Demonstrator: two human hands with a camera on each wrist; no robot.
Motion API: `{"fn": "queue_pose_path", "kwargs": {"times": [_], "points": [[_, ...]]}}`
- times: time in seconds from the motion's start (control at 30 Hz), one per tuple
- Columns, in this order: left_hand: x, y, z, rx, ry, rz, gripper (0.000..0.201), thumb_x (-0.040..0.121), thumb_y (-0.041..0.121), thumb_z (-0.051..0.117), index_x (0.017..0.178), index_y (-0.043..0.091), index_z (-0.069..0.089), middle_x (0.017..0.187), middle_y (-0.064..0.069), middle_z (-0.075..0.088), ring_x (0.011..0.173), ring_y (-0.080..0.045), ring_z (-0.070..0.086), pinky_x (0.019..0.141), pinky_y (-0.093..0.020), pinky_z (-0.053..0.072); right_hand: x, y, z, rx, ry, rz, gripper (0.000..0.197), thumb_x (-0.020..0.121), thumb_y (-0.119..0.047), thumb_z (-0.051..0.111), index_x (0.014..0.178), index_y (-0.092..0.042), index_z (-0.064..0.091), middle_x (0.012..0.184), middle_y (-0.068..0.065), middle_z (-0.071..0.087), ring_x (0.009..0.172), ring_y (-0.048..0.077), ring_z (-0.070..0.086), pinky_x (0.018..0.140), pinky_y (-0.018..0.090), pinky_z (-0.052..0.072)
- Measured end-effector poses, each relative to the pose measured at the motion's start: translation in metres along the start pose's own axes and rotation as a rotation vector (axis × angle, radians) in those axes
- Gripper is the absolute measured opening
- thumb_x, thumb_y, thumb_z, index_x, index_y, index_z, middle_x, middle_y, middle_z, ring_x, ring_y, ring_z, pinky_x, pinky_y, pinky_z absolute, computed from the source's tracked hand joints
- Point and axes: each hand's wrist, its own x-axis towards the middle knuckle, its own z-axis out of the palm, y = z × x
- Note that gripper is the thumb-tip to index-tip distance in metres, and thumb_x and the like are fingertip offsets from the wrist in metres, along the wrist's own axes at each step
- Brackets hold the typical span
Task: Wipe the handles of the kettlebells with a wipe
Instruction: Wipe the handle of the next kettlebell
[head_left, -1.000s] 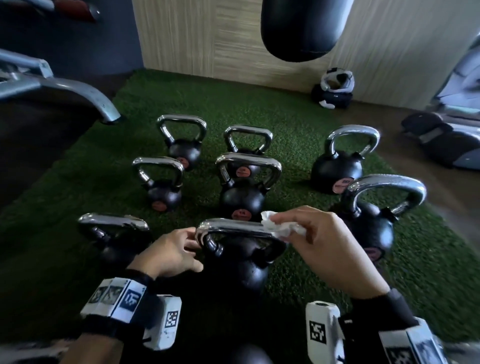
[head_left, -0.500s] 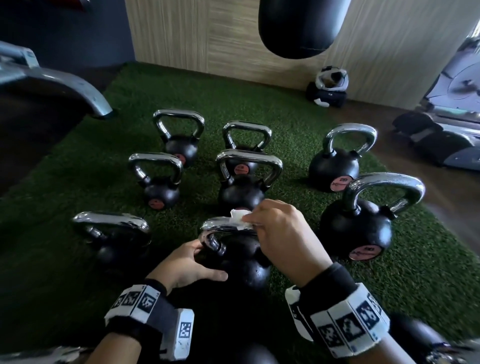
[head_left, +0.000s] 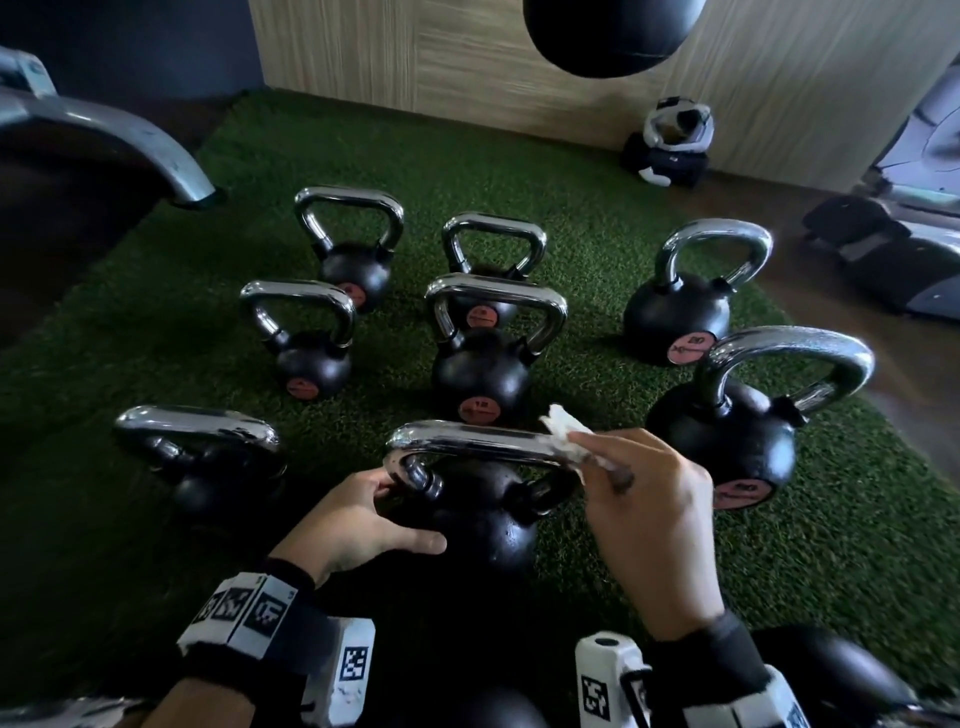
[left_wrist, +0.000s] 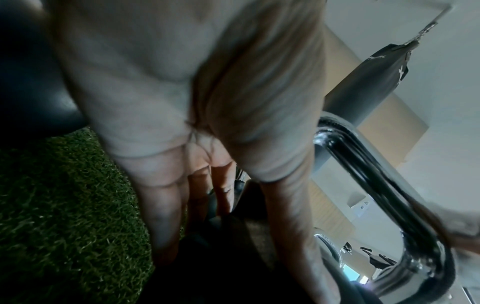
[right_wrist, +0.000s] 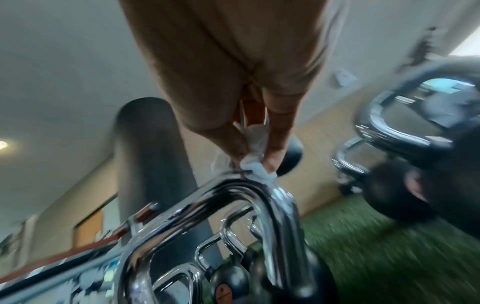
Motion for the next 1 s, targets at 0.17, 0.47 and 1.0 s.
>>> {"fn": "queue_pose_path", "kwargs": {"times": [0.17,0.47,1.0], "points": [[-0.005,-0.002,0.002,0.019,0.033,-0.042,0.121,0.022,0.078,0.093,0.131,0.033,0.065,0.128,0.010,0.069,0.121,-0.010,0.062,0.113,-0.039,0.047,-0.011,0.017,-0.001,0.107,-0.015,0.175,0.030,0.078,0.002,0.079,0.095,-0.022,0.084,0.088,-0.016,0.076,0.084,-0.008,0.068,0.068,0.000,0.043],[-0.012,0.004,0.009,-0.175,0.004,0.121,0.053,0.057,0.025,0.099,0.105,0.033,0.078,0.110,0.017,0.079,0.107,0.000,0.072,0.106,-0.031,0.050,-0.029,0.052,0.017,0.735,-0.221,0.677,0.014,0.086,-0.018,0.077,0.096,-0.009,0.082,0.092,0.018,0.079,0.090,0.028,0.076,0.085,0.042,0.063],[-0.073,0.132,-0.054,0.043,0.342,0.632,0.030,0.095,0.034,0.067,0.124,0.031,0.074,0.112,0.019,0.077,0.101,-0.001,0.074,0.088,-0.023,0.061,0.002,0.007,-0.044,0.501,-0.234,0.220,0.022,0.079,-0.014,0.082,0.092,-0.032,0.083,0.098,-0.006,0.078,0.090,0.012,0.074,0.079,0.026,0.058]]}}
